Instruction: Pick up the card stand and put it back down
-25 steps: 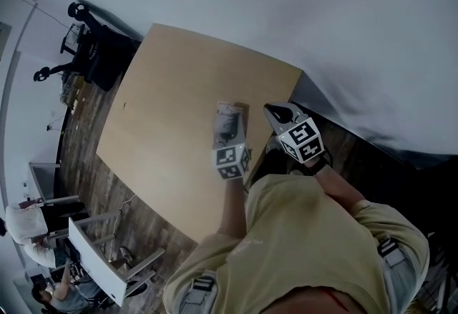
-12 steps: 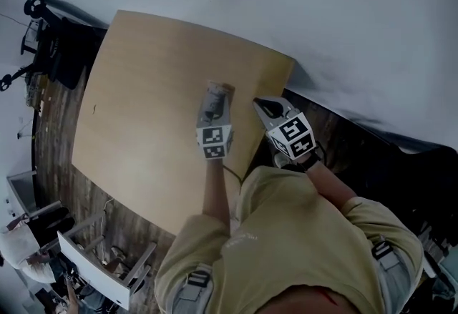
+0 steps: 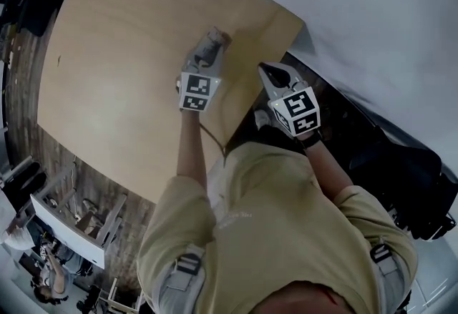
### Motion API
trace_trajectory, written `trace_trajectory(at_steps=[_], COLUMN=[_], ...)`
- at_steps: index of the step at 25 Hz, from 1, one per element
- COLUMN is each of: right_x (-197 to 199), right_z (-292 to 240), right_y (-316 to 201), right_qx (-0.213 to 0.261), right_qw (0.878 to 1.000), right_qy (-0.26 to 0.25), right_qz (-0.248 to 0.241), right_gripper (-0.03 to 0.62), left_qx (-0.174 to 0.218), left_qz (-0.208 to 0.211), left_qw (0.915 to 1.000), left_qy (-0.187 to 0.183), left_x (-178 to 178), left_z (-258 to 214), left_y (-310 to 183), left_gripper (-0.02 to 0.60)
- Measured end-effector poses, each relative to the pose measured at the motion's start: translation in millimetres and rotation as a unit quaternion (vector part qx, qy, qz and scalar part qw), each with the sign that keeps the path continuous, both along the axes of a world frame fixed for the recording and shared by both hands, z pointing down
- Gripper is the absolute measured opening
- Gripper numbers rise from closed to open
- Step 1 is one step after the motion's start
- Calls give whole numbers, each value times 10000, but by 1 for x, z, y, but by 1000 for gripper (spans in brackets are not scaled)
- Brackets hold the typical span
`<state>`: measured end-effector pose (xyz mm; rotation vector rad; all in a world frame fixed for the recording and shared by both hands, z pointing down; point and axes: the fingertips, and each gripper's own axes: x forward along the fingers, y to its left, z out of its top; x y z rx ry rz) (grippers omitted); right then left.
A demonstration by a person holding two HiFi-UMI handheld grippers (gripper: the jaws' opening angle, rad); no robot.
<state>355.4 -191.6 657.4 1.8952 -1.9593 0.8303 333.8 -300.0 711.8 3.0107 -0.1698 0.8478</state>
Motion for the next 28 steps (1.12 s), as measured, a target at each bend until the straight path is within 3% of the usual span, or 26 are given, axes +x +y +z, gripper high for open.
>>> trace_trajectory(at_steps=[8, 18, 24, 25, 27, 28], right_x=[0, 16, 22, 24, 27, 29], right_z=[14, 23, 23, 22, 20, 19], right_y=[-18, 10, 24, 27, 31, 32], right_qx=[212, 5, -20, -26, -17, 4], right_qw=[9989, 9996, 9995, 9995, 9995, 9994], right_qy=[-334, -177, -148, -144, -133, -132], right_qz=[270, 237, 272, 278, 301, 318], right_gripper=[3, 3, 3, 3, 3, 3], left_qx=[144, 271, 436, 382, 208, 108], left_qz=[717, 730, 606, 579, 476, 371], left_qw=[9969, 9952, 9920, 9922, 9945, 9963], left_qy=[-277, -589, -1016, -1033, -908, -767], left_x=[-4, -12, -20, -21, -21, -22], left_z=[40, 63, 76, 78, 75, 70], left_y=[15, 29, 35, 36, 36, 33], left_gripper=[54, 55, 62, 84, 236, 282])
